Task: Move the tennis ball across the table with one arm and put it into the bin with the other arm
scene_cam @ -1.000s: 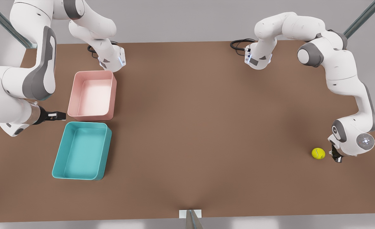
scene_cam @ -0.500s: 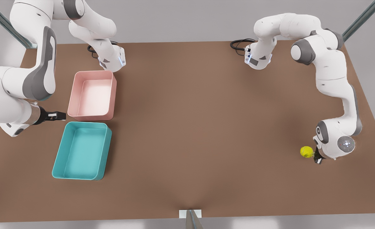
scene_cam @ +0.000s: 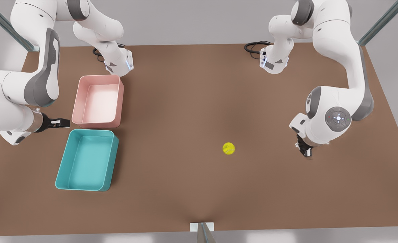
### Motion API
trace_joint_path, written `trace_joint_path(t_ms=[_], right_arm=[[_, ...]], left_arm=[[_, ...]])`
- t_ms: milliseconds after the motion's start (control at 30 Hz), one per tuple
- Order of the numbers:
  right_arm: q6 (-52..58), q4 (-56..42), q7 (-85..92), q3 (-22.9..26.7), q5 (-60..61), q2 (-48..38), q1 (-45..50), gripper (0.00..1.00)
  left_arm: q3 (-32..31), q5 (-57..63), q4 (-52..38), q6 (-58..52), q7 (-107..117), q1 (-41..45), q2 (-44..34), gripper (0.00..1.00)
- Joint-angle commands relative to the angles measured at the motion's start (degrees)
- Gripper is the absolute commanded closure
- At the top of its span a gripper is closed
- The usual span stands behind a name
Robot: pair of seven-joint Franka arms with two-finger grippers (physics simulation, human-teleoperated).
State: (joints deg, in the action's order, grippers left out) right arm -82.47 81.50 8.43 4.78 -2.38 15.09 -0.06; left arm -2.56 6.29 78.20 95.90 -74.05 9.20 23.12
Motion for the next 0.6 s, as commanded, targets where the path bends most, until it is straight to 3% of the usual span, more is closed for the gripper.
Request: trace_joint_path(t_ms=[0,200,233,267,433,500,567], right_arm=[[0.1,0.0,0.1,0.0,0.1,-0.1,0.0,0.00],[0.1,0.0,0.1,0.1,0.0,-0.1,-0.1,0.00],[0.1,0.0,0.1,0.1,0.0,-0.1,0.0,0.00],[0.1,0.0,0.1,0.1,0.0,-0.1,-0.1,0.00],[0.1,0.1,0.1,0.1,0.0,-0.1,-0.1,0.00],[0.2,0.1,0.2,0.1,0.1,-0.1,-0.2,0.00],[0.2,0.1,0.2,0.1,0.0,-0.1,-0.2,0.00]], left_arm=[[0.0,-0.5,-0.2,-10.6,55.7,0.9,-1.1,0.79],[-1.6,-1.6,-2.3,-16.2,69.8,6.4,-4.5,0.79],[-1.3,-6.5,-2.3,-16.2,71.6,4.9,-6.4,0.64],[-1.1,-7.0,-2.3,-16.3,71.8,4.2,-7.9,0.01],[5.3,-6.4,-3.1,-17.2,97.9,4.3,-9.4,0.00],[10.6,-13.3,-4.6,-19.5,100.3,4.3,-9.3,0.00],[10.2,-13.1,-5.3,-19.6,100.1,4.8,-8.6,0.00]])
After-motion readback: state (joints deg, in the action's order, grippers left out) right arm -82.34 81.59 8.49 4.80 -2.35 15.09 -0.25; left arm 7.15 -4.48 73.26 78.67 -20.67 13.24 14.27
